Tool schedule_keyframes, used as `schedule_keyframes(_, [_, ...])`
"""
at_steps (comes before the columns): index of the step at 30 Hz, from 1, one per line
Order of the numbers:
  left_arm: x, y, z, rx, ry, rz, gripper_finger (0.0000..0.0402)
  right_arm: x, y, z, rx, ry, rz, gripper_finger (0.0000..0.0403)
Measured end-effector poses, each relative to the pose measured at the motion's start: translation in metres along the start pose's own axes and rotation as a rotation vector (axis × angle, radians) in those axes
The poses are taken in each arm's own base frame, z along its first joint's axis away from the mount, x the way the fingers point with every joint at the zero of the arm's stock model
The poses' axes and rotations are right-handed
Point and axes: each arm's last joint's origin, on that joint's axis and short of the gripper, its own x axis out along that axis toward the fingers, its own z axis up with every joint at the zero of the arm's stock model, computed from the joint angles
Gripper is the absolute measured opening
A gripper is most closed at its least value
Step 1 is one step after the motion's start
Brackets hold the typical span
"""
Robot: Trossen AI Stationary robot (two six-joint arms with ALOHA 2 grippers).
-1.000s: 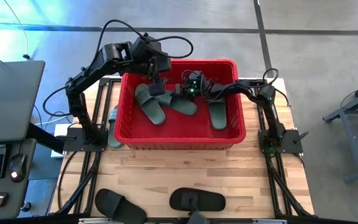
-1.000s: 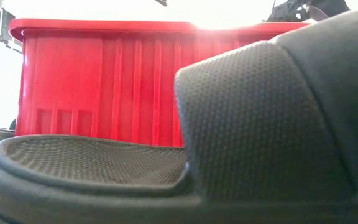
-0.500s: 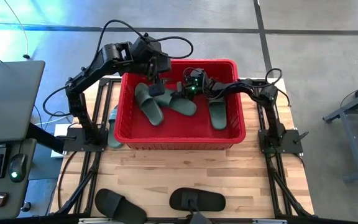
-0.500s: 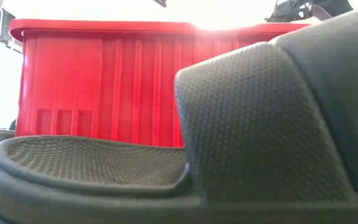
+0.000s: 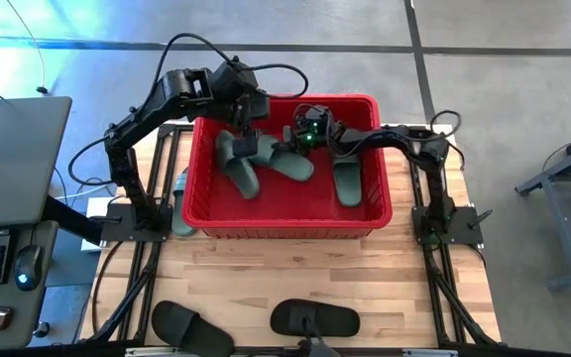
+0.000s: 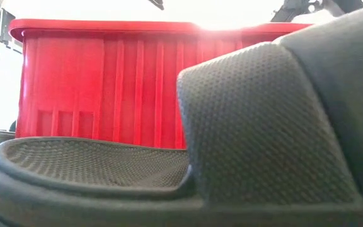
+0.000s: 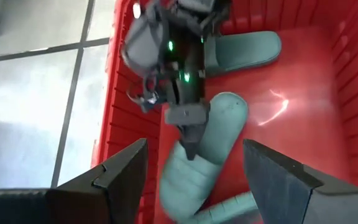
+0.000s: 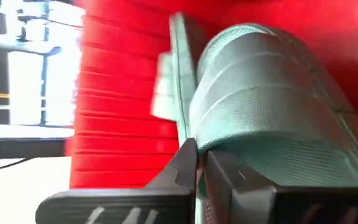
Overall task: Pick and place slides into bin
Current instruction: Adjust the slides in the red bin
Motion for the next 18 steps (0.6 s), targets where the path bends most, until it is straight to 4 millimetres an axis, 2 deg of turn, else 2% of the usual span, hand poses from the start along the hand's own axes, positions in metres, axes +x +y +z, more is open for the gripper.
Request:
schedule_keyframes(4, [0.000,0.000,0.000,0.000,0.004,-0.002,0.0246,-0.013,0.025,0.004,-0.079,-0.037,0.031,0.0000])
schedule_keyframes(8, [0.000,0.000,0.000,0.001,0.004,-0.002,0.0246,-0.019,0.030,0.003,-0.088,-0.031,0.000,0.0000])
schedule_keyframes(13, [0.000,0.000,0.000,0.001,0.005,-0.003,0.0246,-0.029,0.050,0.007,-0.159,-0.066,0.057,0.0000])
schedule_keyframes(18, [0.000,0.000,-0.001,0.009,0.005,-0.003,0.0246,-0.038,0.056,0.012,-0.167,-0.117,0.042,0.0000])
